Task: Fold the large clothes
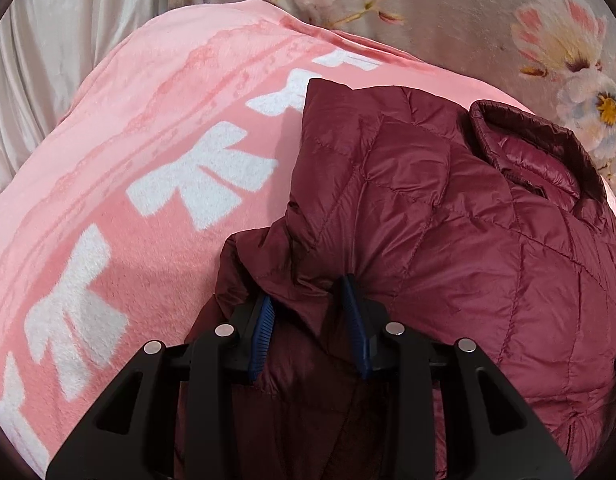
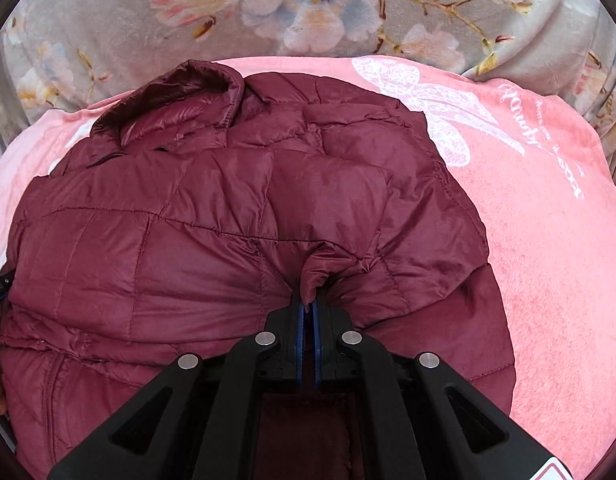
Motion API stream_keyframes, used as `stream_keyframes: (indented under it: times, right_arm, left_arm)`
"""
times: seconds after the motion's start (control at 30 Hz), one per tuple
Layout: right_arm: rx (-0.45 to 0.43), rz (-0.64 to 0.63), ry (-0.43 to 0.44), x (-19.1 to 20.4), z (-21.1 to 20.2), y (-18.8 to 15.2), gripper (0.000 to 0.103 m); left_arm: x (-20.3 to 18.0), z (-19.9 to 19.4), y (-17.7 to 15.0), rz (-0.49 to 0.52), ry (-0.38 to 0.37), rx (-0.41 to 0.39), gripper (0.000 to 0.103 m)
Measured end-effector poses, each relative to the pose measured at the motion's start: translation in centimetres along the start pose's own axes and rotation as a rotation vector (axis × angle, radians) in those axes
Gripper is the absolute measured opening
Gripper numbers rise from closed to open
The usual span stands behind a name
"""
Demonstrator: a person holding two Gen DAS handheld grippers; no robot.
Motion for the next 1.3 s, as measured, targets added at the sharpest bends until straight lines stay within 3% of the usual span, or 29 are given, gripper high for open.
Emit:
stream_keyframes:
  times: [0.17,0.3,0.4,0.43,0.53,0.57,0.63,0.77,0.97,1.07,1.13,1.23,1.3]
  right_arm:
    - [0.006,-0.002,-0.002,0.0,0.1,0.0,0.003]
    - [-0.005,0.026,0.022,-0.2,-0.5,-0.1,0.004]
    - [-0.025,0.061,0.050,-0.4,-2.5,-0.9,0.020]
    - [-0.045,0.063,0.049,-0.5,-3.8,-1.3,0.032]
    - [-0.106,0.031,0.037,0.0,-6.9,-1.5,0.036]
    - [-0.118,0.028,0.047,0.2,-7.4,-1.3,0.036]
    - [-0.144,0.034,0.090,0.7,-8.4,-0.2,0.040]
    - [-0.173,0.090,0.218,1.7,-7.8,3.3,0.041]
    - [-0.151,0.115,0.274,2.7,-2.5,8.2,0.041]
    - [-0.120,0.136,0.281,2.5,0.7,9.8,0.041]
    - [-0.097,0.147,0.275,2.3,3.0,10.7,0.041]
    - [-0.067,0.150,0.265,2.2,5.6,11.6,0.041]
    - [-0.044,0.154,0.265,2.2,6.9,12.0,0.041]
  left_arm:
    - [-0.6,-0.2,-0.1,0.028,0.037,-0.019,0.033]
    - [0.0,-0.3,0.0,0.003,-0.002,-0.003,0.033]
    - [2.0,-1.7,0.3,-0.036,-0.041,0.029,0.033]
    - [2.8,-2.7,0.7,-0.052,-0.071,0.025,0.034]
    - [3.5,-5.7,2.2,-0.056,-0.110,-0.017,0.035]
    - [3.4,-6.8,2.9,-0.058,-0.129,-0.035,0.036]
    - [2.5,-8.8,4.4,-0.070,-0.188,-0.066,0.055]
    - [-1.3,-10.3,7.1,-0.086,-0.289,-0.064,0.061]
    - [-8.1,-6.2,9.4,-0.103,-0.369,0.089,0.060]
    - [-10.5,-3.4,9.9,-0.100,-0.310,0.106,0.056]
    - [-11.9,-1.6,10.0,-0.078,-0.271,0.115,0.046]
    - [-13.1,1.0,10.1,-0.051,-0.257,0.154,0.033]
    - [-13.4,2.4,9.9,-0.054,-0.255,0.185,0.031]
Point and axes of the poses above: each gripper's, at about its wrist camera, not at the fingertips, and z roughly the way its jaws point, x to its left, y to its top, the point moved 1 cm from there along z, roughly the way its jaws point, and after that the axes turned 15 degrees about y, right-handed, at the moved point
